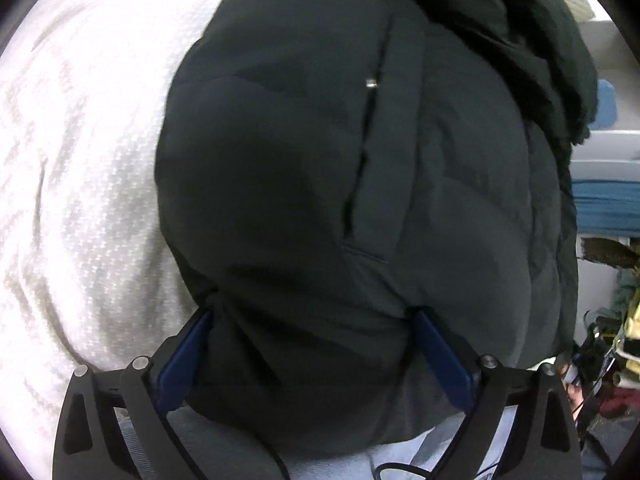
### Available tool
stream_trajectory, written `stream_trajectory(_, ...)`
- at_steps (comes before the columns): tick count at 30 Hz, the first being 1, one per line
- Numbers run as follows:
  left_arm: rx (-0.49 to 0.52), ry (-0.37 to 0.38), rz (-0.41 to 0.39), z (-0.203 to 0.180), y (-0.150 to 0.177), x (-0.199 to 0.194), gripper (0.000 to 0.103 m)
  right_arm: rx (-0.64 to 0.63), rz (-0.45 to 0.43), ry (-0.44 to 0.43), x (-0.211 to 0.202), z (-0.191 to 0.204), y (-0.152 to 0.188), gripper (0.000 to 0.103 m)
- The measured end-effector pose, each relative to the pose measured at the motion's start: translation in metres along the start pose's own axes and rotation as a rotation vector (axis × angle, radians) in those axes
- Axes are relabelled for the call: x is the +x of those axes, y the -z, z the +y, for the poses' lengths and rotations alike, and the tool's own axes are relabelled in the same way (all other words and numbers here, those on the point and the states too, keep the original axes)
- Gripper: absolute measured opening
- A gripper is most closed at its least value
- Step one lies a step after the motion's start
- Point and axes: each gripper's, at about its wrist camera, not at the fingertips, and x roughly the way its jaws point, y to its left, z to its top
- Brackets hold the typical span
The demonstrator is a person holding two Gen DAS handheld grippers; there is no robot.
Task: Fold large clothes
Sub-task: 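Grasp the black jacket hem with the left tool while the right tool grasps it too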
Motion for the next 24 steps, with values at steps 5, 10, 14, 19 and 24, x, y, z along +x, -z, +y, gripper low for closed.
stream_trajectory(5,0.051,0.007,0.0,-0.011,0.006,0.007,0.099,-0.104,0.023,0.081,0.003,0.018,0.003,0.086)
stream_trajectory(10,0.069,0.07,0.006,-0.034,0.011,0.008,0.079,0.063,0.072,0.212,0.022,-0.023,0.003,0.087)
stream_trajectory(14,0.096,0.131,-0.013,-0.043,0.01,0.005,0.057,0.084,0.054,0.28,0.03,-0.024,0.005,0.088)
stream_trajectory(19,0.113,0.168,-0.068,-0.048,0.009,0.001,0.024,-0.014,-0.022,0.182,0.024,0.004,0.007,0.074)
stream_trajectory(24,0.121,0.213,-0.154,-0.039,0.017,-0.014,0.015,-0.069,-0.051,0.209,0.019,0.017,0.013,0.019)
